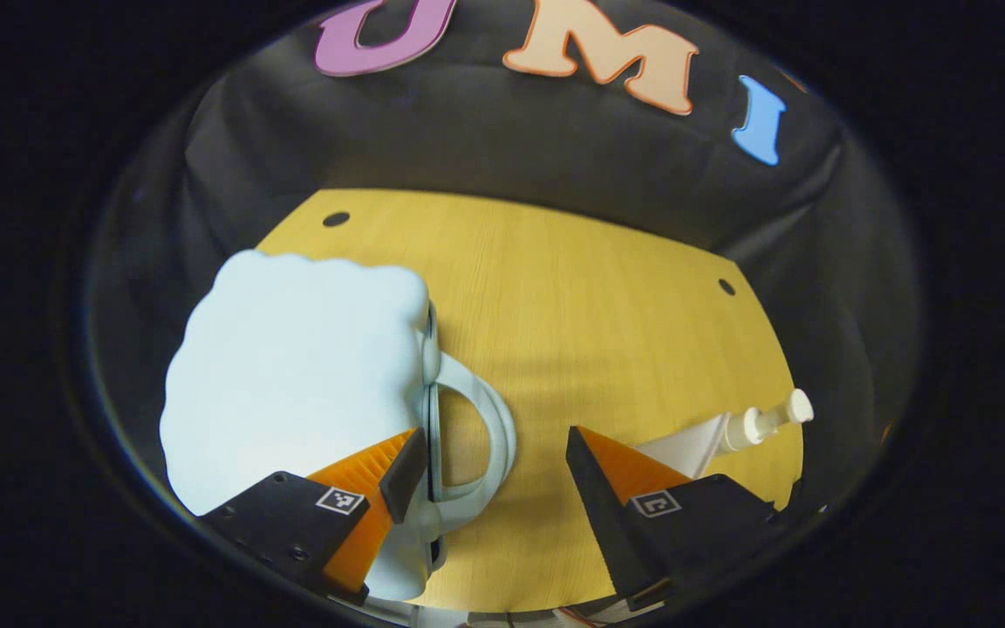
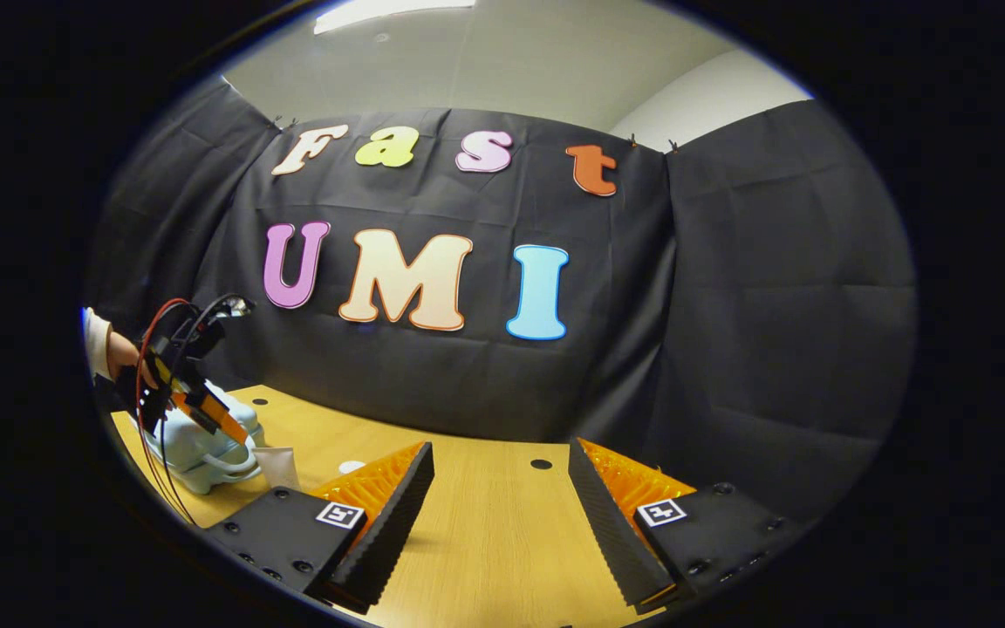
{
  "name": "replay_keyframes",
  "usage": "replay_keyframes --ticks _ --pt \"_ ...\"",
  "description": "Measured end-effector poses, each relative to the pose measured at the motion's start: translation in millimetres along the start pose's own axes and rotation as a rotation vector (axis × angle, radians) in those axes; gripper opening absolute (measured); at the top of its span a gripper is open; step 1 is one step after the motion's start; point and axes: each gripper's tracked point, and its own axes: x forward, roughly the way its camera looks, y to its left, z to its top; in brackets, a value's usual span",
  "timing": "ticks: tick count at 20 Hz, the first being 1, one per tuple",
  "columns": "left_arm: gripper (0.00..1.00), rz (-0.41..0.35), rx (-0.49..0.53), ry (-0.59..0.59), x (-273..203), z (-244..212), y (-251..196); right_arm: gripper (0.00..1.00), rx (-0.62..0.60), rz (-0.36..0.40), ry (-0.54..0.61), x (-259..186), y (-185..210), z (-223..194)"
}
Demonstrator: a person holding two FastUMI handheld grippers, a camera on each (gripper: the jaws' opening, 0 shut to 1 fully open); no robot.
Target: First open the suitcase, pack the skin care products into it, and then close the suitcase.
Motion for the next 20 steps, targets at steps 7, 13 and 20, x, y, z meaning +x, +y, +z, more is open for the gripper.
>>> replay_keyframes --ticks 7,13,20 --pt "0.80 0.056 0.071 0.183 32 -11 -1 0.97 0.009 -0.011 0.024 -2 -4 -8" --pt "0.72 0.095 0.128 0.303 51 -21 3 0.97 0.022 -0.036 0.031 -5 -14 -10" --pt "0.35 0.103 0.122 0.357 56 -23 11 0.97 0.039 -0.047 0.039 -7 -22 -14"
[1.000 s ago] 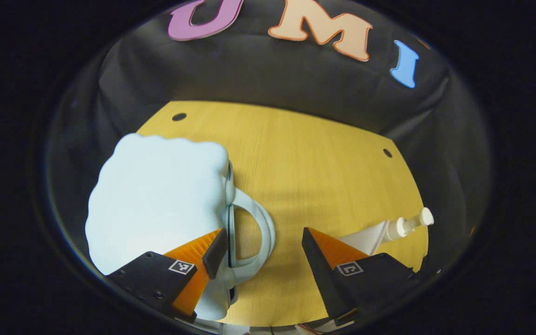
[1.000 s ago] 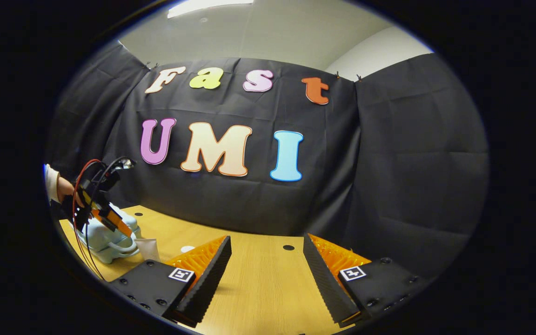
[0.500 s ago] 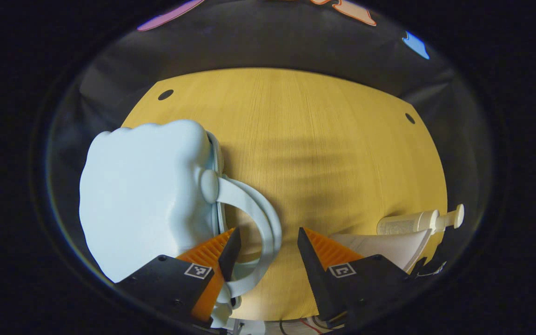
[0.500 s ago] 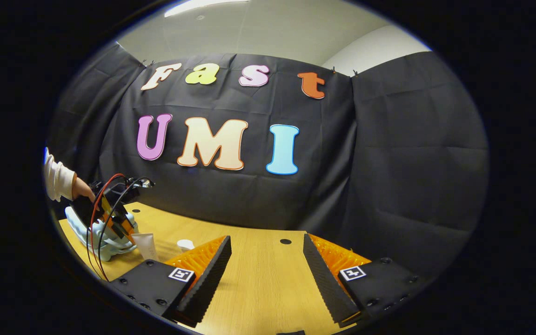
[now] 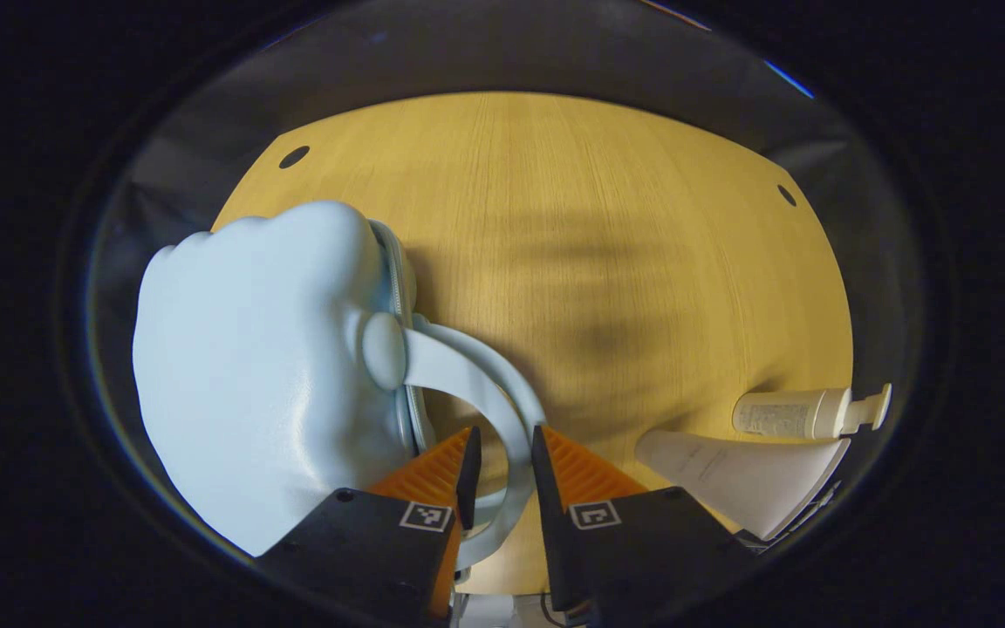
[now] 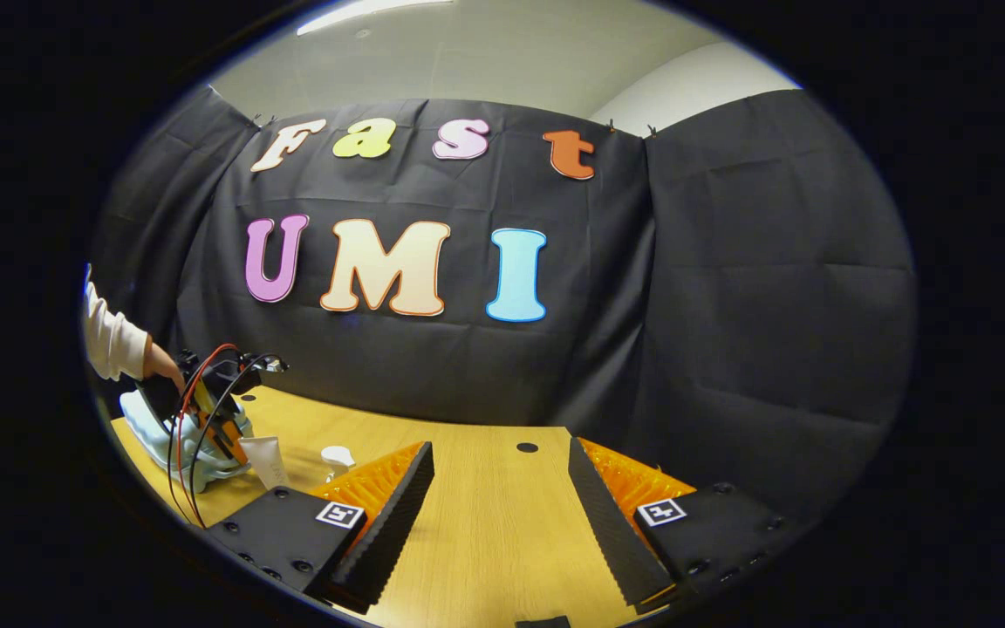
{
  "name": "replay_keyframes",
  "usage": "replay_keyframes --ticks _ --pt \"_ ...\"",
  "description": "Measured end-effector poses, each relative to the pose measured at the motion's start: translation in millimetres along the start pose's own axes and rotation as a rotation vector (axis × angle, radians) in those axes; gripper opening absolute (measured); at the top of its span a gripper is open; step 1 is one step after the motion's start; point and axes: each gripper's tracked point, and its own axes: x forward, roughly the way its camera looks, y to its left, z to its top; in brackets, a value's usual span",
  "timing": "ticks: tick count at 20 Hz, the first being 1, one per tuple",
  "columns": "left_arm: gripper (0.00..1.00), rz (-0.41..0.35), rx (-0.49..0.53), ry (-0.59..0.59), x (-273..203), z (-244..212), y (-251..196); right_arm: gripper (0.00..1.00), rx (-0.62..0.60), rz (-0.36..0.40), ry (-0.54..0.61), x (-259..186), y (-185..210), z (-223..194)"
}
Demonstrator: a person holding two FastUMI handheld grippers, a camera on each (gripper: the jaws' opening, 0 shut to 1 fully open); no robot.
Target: First open the suitcase, pack the skin care products into it, and then close the suitcase.
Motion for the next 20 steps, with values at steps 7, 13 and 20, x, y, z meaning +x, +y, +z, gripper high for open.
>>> replay_keyframes --ticks 7,13,20 --pt "0.12 0.010 -0.018 0.050 12 -4 -9 0.99 -0.039 0.009 0.002 -1 3 1" --pt "0.00 0.003 -0.030 0.009 0 5 -12 0.98 -0.026 0.021 0.001 -1 9 2" --pt "0.00 -0.098 -0.100 -0.117 -44 25 -22 0.98 -0.010 0.064 -0.001 5 28 4"
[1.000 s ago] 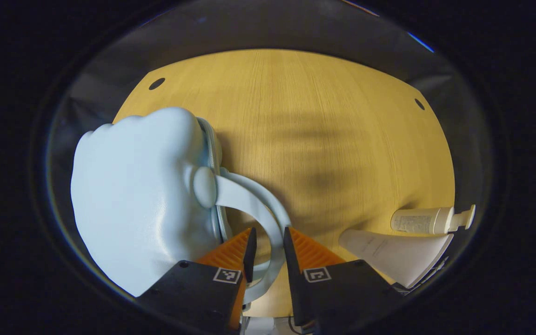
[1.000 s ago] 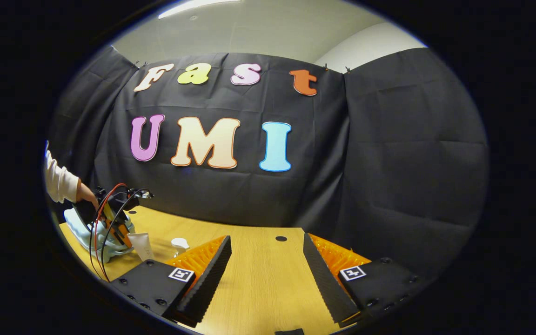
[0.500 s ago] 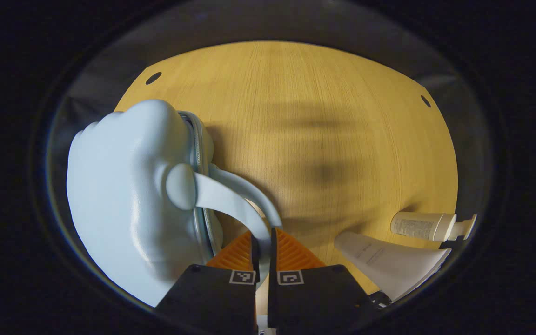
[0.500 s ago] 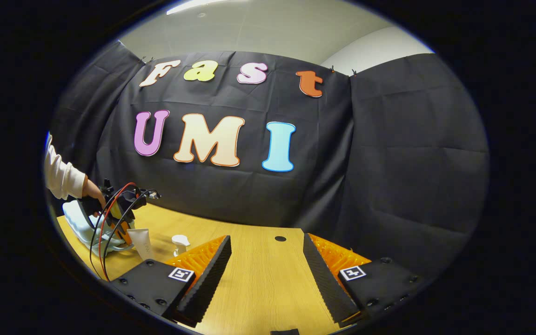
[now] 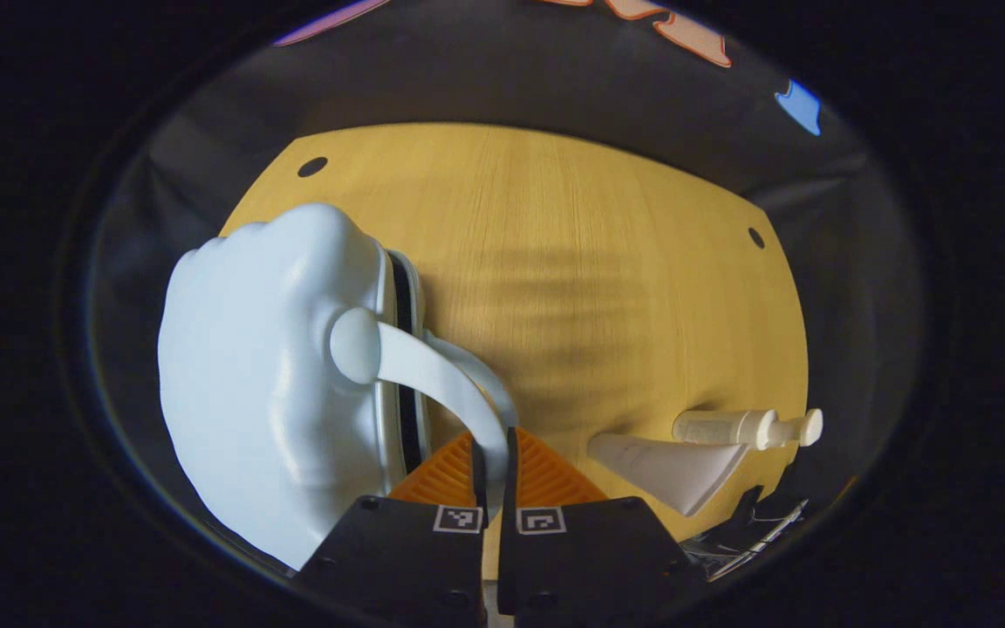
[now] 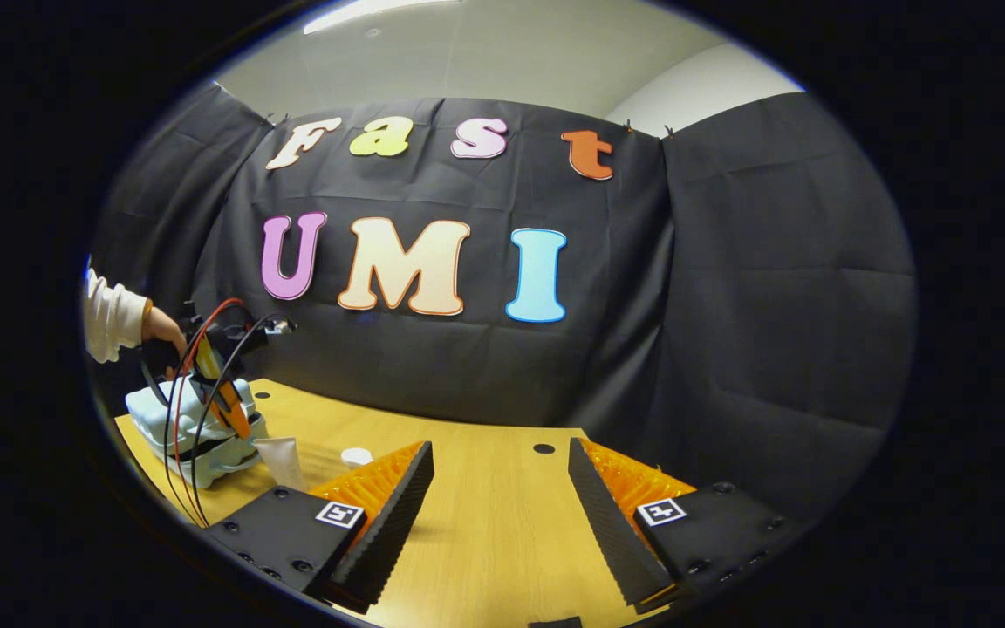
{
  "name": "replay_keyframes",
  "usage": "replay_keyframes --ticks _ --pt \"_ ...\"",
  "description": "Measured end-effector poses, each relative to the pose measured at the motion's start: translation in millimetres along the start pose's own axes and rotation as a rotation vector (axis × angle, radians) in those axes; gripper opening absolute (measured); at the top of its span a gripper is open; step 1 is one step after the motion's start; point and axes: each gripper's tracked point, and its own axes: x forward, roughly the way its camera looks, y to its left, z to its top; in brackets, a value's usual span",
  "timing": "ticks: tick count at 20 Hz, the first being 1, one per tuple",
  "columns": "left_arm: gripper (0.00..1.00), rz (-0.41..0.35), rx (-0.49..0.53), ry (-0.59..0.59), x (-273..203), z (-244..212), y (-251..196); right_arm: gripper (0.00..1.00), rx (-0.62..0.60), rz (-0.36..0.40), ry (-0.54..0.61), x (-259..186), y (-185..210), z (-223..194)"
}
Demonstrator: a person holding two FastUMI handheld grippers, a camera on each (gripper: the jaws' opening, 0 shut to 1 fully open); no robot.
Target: First open the suitcase, pack the skin care products into it, and then close the suitcase.
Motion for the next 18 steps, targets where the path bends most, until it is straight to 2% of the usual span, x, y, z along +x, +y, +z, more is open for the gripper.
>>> replay_keyframes --ticks 5,9,12,18 --pt "0.00 -0.036 -0.039 -0.121 -50 22 1 0.99 0.002 0.040 -0.012 5 19 3" --pt "0.00 -0.031 -0.075 -0.210 -101 33 31 0.98 0.009 0.072 -0.022 10 35 10" --pt "0.00 0.015 -0.093 -0.283 -144 44 74 0.98 0.004 0.096 -0.032 11 48 15" --pt "0.00 0.189 -0.143 -0.403 -205 50 195 0.99 0.007 0.131 -0.049 10 75 24"
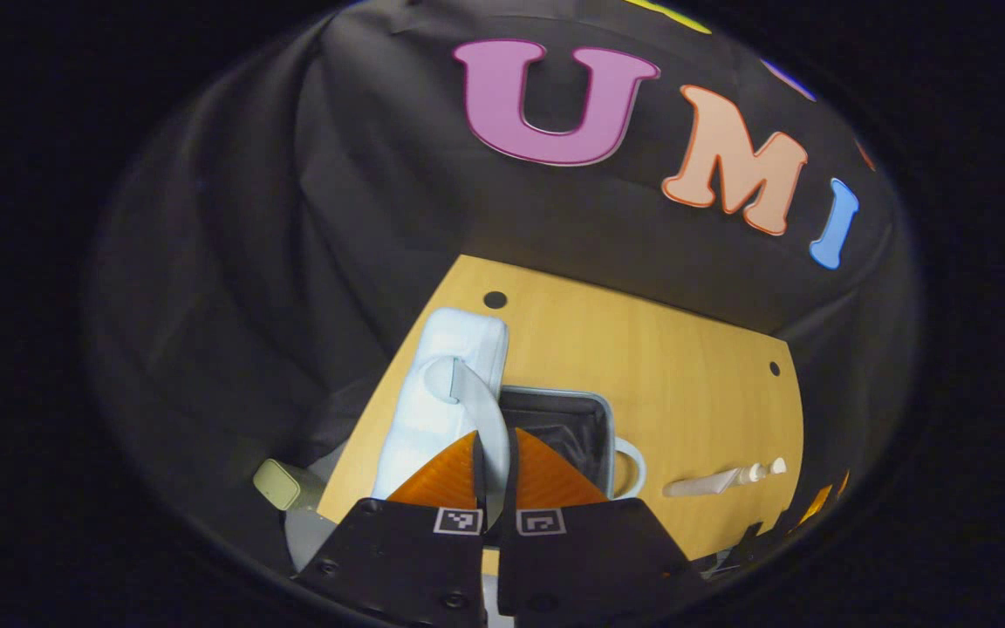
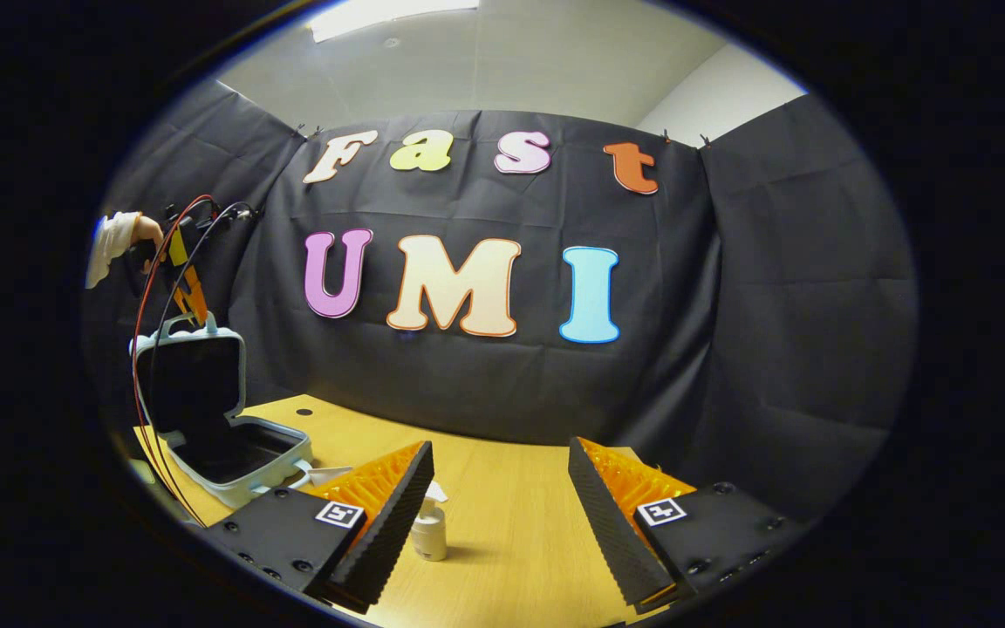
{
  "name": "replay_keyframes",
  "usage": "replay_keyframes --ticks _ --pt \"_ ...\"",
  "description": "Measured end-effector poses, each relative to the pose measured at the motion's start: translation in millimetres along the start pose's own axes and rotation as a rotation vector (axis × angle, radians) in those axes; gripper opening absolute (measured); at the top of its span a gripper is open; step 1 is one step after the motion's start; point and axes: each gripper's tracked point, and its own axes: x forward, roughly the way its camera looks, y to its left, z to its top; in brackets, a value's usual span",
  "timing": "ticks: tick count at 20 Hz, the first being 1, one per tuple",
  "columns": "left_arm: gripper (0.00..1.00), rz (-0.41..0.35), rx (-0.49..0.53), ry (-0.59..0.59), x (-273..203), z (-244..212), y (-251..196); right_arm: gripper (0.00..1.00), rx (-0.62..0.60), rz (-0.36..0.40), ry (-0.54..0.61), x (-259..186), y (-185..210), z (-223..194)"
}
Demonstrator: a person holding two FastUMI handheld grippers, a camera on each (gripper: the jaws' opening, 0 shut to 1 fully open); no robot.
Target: First open the suitcase, pack the skin care products into it, and then close the suitcase.
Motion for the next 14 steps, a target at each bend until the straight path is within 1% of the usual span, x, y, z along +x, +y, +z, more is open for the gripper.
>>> replay_keyframes --ticks 1,3,8,10,11,14 --pt "0.00 0.017 -0.008 -0.011 -1 -1 14 0.98 0.002 0.006 0.001 -1 5 0" --pt "0.00 0.042 -0.013 -0.035 2 -1 41 0.98 0.003 0.013 0.001 -2 14 1" --pt "0.00 0.031 -0.060 -0.064 8 -3 84 0.98 -0.020 0.007 0.002 -6 30 8" --pt "0.00 0.036 -0.083 -0.070 13 -3 106 0.97 -0.037 -0.002 0.001 -8 34 10" --pt "0.00 0.039 -0.095 -0.070 16 -7 115 0.99 -0.043 -0.010 0.002 -9 35 11" --pt "0.00 0.063 -0.111 -0.044 26 -22 146 0.97 -0.019 -0.033 -0.008 -11 41 17"
